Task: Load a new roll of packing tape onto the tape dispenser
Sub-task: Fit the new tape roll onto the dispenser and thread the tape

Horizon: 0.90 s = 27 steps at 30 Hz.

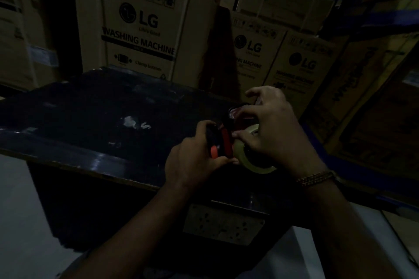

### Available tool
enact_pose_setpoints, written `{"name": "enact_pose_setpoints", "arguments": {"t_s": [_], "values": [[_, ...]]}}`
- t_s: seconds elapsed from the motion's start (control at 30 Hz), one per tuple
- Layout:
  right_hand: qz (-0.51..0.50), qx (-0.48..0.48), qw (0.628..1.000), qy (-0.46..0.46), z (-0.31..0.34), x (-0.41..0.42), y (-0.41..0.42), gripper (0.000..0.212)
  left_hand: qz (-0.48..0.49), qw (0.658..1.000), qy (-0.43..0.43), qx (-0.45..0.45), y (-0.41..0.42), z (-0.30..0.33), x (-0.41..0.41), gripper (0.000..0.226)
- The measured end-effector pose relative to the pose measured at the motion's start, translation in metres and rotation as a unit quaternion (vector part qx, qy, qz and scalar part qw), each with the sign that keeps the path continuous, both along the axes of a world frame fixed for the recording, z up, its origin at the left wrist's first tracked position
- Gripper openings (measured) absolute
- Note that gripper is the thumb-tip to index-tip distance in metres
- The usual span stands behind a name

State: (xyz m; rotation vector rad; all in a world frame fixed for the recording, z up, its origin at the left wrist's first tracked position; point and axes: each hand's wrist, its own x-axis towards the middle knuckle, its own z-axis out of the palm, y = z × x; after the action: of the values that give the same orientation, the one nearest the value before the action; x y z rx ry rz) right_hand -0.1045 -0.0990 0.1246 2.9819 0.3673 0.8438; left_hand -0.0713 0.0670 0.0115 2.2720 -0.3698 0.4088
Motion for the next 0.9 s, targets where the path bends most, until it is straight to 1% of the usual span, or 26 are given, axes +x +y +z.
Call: {"name": "enact_pose_setpoints", "arguments": {"t_s": [0.1,0.27,0.33,0.47,0.53,0.63,0.73,0.8,0.9], "values": [[-0.038,-0.093,0.994,0.049,0.003,0.001,0.014,0.041,-0.01,1.0,-0.004,0.001,0.0,-0.002,0.002,0.103],[-0.073,-0.169,0.98,0.073,0.005,-0.002,0.03,0.035,-0.025,0.999,-0.01,0.018,0.0,-0.001,0.001,0.1],[-0.08,-0.207,0.973,0.07,0.003,-0.001,0.033,0.035,-0.024,0.999,-0.011,0.024,-0.001,-0.001,0.001,0.099],[-0.058,-0.261,0.963,0.023,-0.005,0.007,0.03,0.029,-0.027,0.999,-0.016,0.019,-0.001,-0.004,0.004,0.1],[-0.042,-0.265,0.963,0.018,-0.008,0.011,0.025,0.025,-0.026,0.999,-0.012,0.026,-0.002,-0.004,0.006,0.099],[-0.005,-0.249,0.969,0.007,-0.011,0.015,0.016,0.012,-0.015,0.999,-0.016,0.044,-0.003,-0.004,0.007,0.096],[0.037,-0.209,0.977,-0.015,-0.017,0.019,0.013,0.017,-0.005,0.997,-0.026,0.072,-0.005,-0.003,0.005,0.097],[0.047,-0.172,0.983,-0.034,-0.015,0.021,0.015,0.018,-0.008,0.994,-0.042,0.097,-0.006,-0.003,0.002,0.094],[0.051,-0.086,0.995,-0.028,-0.009,0.028,0.022,0.019,-0.028,0.992,-0.052,0.113,-0.006,-0.005,-0.001,0.089]]}}
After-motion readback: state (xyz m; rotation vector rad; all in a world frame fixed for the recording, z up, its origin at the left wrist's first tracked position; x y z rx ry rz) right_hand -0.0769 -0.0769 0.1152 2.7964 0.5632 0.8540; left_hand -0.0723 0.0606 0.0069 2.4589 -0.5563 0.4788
